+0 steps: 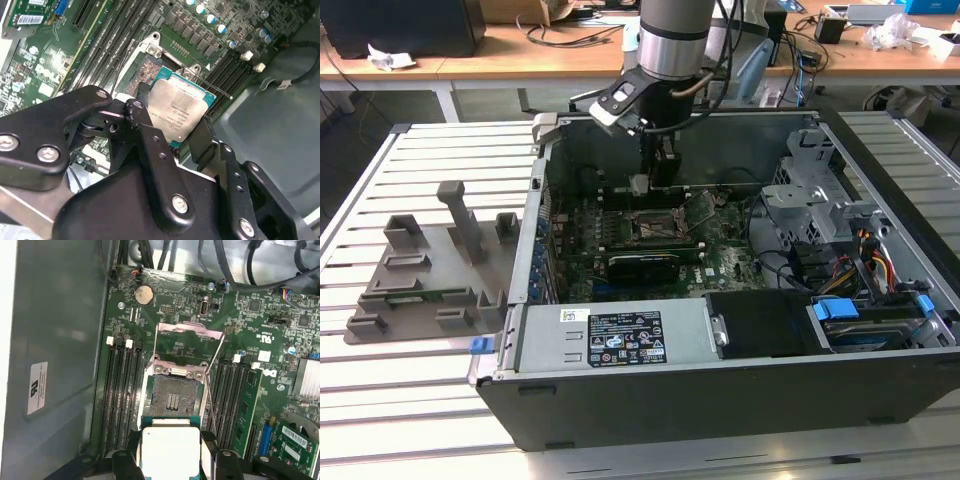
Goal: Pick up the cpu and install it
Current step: 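Place the cpu into insertion slot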
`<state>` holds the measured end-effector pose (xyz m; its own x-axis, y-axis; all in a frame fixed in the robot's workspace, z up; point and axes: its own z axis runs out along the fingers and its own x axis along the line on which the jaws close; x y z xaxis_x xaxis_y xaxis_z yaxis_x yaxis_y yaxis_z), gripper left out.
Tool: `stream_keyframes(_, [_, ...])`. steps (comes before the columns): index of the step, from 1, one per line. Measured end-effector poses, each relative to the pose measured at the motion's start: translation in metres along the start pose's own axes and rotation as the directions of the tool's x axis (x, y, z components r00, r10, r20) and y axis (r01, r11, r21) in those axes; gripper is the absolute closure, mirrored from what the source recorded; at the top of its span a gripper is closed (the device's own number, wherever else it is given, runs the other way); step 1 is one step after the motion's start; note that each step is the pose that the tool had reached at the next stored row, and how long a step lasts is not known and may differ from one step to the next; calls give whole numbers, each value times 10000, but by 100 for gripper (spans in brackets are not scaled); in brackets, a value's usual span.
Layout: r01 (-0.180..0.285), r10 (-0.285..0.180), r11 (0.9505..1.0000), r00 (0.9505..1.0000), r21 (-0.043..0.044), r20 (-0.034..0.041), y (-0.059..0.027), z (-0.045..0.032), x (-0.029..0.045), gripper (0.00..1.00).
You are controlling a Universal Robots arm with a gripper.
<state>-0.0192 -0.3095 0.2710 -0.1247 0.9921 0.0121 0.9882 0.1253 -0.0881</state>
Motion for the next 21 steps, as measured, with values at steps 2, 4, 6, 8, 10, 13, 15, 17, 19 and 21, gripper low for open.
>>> stream_keyframes(2, [-680,680,9977,9977,-5,-60,0,0,0,45])
stream_keyframes(4, [-881,881,9961,9961,-7,-79,0,0,0,45])
stream_keyframes(6, [-1085,1084,9941,9941,-8,-97,0,0,0,45])
stream_keyframes(8, [-1295,1295,9916,9915,-8,-116,0,0,0,45])
stream_keyframes(10, [-1494,1494,9888,9887,-8,-134,0,1,0,45])
stream_keyframes(13, [-1802,1802,9836,9835,-7,-162,0,0,0,45])
stream_keyframes(15, [-2061,2061,9785,9784,-6,-185,0,1,0,45])
stream_keyframes(17, [-2418,2418,9703,9701,-3,-218,0,1,0,45])
stream_keyframes(19, [-2661,2661,9639,9637,0,-240,0,1,0,45])
stream_keyframes(21, [-2903,2902,9569,9566,3,-262,0,1,0,45])
